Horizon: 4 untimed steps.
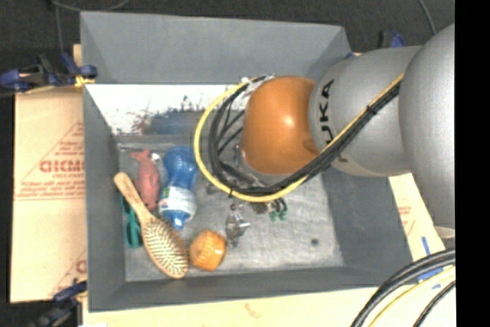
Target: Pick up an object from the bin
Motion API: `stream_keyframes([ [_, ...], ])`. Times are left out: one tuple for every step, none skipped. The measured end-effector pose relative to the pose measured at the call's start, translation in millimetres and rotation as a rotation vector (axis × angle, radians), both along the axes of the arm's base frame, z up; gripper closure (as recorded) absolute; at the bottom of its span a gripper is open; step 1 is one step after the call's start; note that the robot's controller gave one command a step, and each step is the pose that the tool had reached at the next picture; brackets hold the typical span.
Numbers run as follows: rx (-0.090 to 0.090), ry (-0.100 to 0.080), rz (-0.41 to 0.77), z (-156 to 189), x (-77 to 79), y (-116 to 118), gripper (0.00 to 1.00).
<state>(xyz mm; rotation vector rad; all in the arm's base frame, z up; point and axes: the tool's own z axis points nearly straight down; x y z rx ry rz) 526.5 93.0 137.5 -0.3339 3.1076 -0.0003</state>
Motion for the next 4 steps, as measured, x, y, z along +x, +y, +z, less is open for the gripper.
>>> stream_keyframes([
  [-0.009, 0.006, 0.165, -55, -4.7, 20, 0.0],
  [-0.006, 0.003, 0.216, -65, -15.6, 23, 0.0],
  [-0.007, 0.014, 0.407, -54, -35.4, 67, 0.0],
  [-0.005, 0.007, 0.425, -59, -42.2, 70, 1.0],
])
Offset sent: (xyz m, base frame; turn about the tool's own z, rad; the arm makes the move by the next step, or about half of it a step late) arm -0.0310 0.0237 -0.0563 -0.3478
